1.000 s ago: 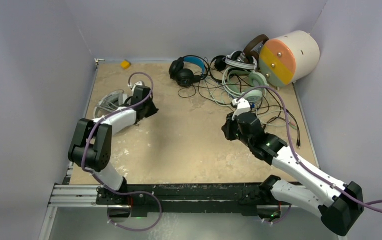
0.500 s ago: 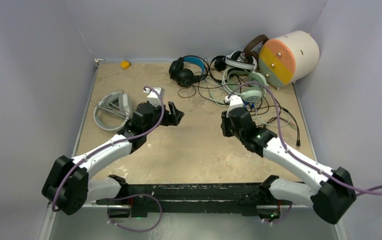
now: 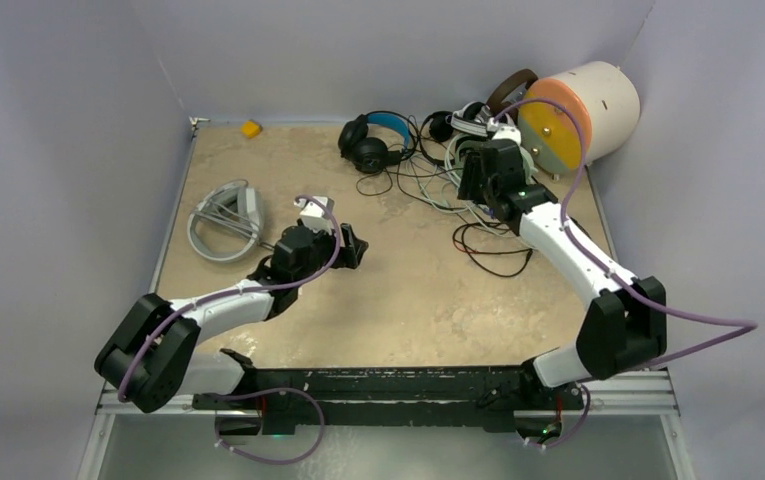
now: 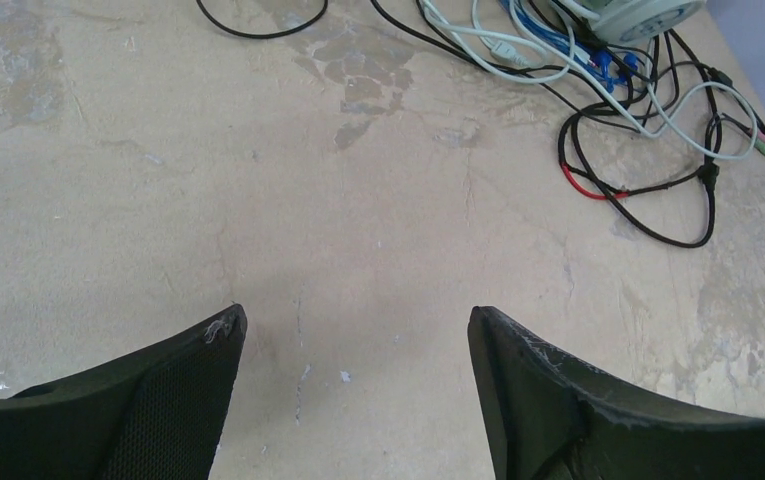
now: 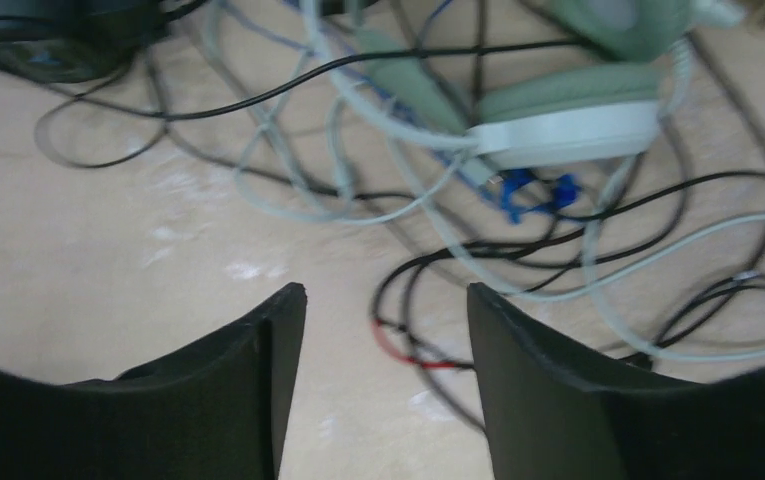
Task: Wrap the headphones
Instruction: Move the headphones to the center of the board.
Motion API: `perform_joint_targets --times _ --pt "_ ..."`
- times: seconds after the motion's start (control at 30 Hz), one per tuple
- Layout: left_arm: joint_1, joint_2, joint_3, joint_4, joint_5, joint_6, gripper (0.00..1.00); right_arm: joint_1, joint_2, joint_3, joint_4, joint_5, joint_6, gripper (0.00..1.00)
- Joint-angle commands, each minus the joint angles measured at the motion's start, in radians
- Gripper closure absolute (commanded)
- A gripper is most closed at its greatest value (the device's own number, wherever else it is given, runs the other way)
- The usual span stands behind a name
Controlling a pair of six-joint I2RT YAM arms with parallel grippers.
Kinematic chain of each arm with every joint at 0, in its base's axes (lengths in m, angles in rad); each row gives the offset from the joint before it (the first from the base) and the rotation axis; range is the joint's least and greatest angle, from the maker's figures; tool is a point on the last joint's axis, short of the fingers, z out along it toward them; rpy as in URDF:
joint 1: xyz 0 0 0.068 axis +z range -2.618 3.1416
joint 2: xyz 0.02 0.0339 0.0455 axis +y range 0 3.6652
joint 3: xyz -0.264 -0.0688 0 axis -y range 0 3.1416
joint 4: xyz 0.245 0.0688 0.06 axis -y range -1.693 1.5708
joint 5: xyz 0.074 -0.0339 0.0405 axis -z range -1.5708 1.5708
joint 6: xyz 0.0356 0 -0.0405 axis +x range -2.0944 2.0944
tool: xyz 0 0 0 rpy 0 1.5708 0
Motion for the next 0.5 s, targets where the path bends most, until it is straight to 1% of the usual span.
perform_joint_targets --times 0.0,0.03,0.07,0.1,0.17,0.23,0.33,0.4,0.47 --pt "-0.001 0.016 -0.020 0.141 -0.002 -0.025 0.20 -0.098 0.063 0.061 0.021 0.038 0.035 0.21" --pt "-0.002 0.013 -0.022 0.145 0.012 -0.025 0.20 -0.111 0.082 0.078 0.022 0.055 0.035 0.14" --pt "-0.001 0.011 -0.022 0.149 0.021 -0.027 0.20 -0.123 0.105 0.098 0.018 0.071 0.037 0.09" --pt "-0.002 0.008 -0.025 0.152 0.022 -0.028 0.20 -0.134 0.128 0.120 0.010 0.084 0.036 0.08" --pt "-0.002 0.004 -0.019 0.136 0.093 0.016 0.21 -0.160 0.172 0.159 -0.003 0.120 0.035 0.07" --pt "-0.001 0.009 -0.008 0.105 0.107 0.034 0.22 -0.200 0.213 0.191 -0.029 0.125 0.062 0.05" --pt "-0.001 0.006 -0.024 0.135 0.126 0.037 0.22 -0.285 0.270 0.211 -0.040 0.036 0.136 0.01" --pt "-0.001 0.003 -0.028 0.141 0.139 0.037 0.22 -0.311 0.300 0.216 -0.026 -0.002 0.193 0.01" --pt "-0.002 0.002 -0.028 0.144 0.147 0.037 0.22 -0.319 0.324 0.221 -0.011 -0.004 0.259 0.01"
